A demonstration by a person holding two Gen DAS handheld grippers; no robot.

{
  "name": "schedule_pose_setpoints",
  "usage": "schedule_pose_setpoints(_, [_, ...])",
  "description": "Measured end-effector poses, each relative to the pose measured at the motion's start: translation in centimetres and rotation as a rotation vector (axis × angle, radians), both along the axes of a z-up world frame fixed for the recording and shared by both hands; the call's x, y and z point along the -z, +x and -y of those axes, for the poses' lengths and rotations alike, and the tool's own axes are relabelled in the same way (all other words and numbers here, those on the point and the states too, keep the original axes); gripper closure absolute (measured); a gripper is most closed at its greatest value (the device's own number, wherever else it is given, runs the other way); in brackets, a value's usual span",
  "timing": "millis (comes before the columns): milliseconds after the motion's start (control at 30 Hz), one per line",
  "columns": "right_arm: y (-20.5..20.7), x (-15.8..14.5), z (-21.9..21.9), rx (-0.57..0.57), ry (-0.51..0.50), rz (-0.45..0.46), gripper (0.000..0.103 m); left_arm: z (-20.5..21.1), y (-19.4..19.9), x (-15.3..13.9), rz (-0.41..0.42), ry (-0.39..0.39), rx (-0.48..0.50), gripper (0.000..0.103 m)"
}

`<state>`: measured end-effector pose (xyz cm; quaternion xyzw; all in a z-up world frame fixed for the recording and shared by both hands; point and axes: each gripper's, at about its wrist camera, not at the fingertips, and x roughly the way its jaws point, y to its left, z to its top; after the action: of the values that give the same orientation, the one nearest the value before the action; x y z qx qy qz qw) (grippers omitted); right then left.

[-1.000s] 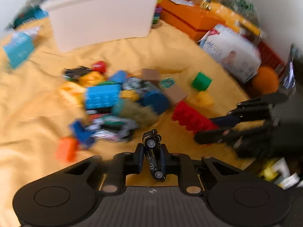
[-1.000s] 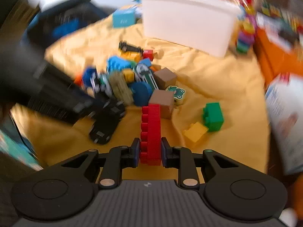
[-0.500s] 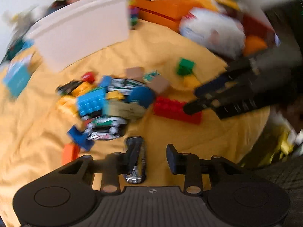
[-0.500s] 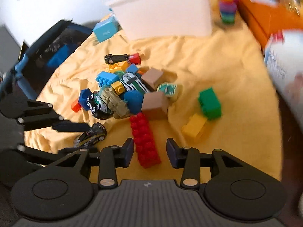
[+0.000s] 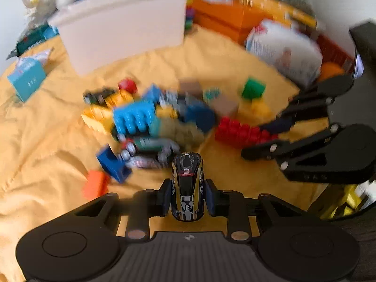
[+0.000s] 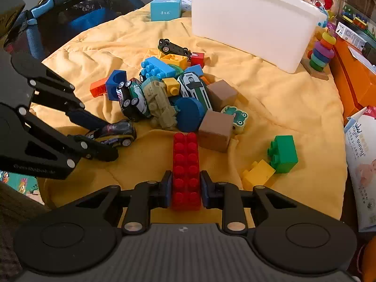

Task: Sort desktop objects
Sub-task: 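Carry the red brick and black car over the white bin and open both tools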

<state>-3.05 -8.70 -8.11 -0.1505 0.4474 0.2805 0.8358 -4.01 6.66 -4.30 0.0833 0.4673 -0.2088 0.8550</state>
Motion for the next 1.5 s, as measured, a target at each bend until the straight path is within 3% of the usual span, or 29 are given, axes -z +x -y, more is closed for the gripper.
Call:
schedule_pose_setpoints(100, [0.5,-2.2,0.2,0.015,0.059,0.021,0.076,-0.4,1.0,-3.7,0.106,-0.022,-0.001,0.07])
schedule_pose_setpoints(200, [2.3,-5.4,0.7,0.046,0.126,0.101,0.076,-0.6,3.9,-7.2,0.215,-0.035,-0.006,0.07])
schedule_pose_setpoints(333, [6.5,-9.3,1.0,0.091,0.171,0.25,0.076,-0.5,9.4,-10.9,0.367,0.034,-0.02,0.07])
schedule_pose_setpoints(567, [15.4,-14.5,0.0,0.198,0.213,0.41,0.076,-0.1,20.0,-14.4,0.467,0.096,-0.107,0.07])
schedule_pose_setpoints(667, [18.8,-14.8,-0.3,0.273,0.203,0.41,0.076,-0.4,24.1,-13.6,0.437,0.117,-0.176,0.069])
schedule_pose_setpoints(733, [20.7,-14.1,-0.6,0.316,0.186,0.387,0.073,-0.9,25.4,-12.8,0.393,0.088,-0.212,0.063])
schedule_pose_setpoints(800, [21.5,-13.3,-0.8,0.326,0.169,0.356,0.067,-2.1,25.1,-12.2,0.348,0.015,-0.242,0.04])
schedule_pose_setpoints(867, [20.6,-12.9,-0.6,0.326,0.171,0.359,0.066,-2.9,23.1,-11.9,0.362,-0.042,-0.238,0.034])
schedule_pose_setpoints(933, [18.8,-12.7,-0.4,0.318,0.169,0.377,0.059,-3.5,21.3,-11.5,0.365,-0.065,-0.24,0.034])
schedule_pose_setpoints(1100, [14.0,-11.9,-0.2,0.271,0.191,0.379,0.058,-4.8,15.2,-10.1,0.307,-0.163,-0.228,0.031])
schedule_pose_setpoints(1267, [9.0,-9.6,-0.5,0.212,0.16,0.336,0.048,-4.5,10.1,-6.4,0.194,-0.125,-0.205,0.03])
schedule_pose_setpoints(1500, [3.4,-4.4,-1.7,0.09,0.093,0.208,0.047,-4.7,5.7,-0.7,-0.013,-0.1,-0.14,0.03])
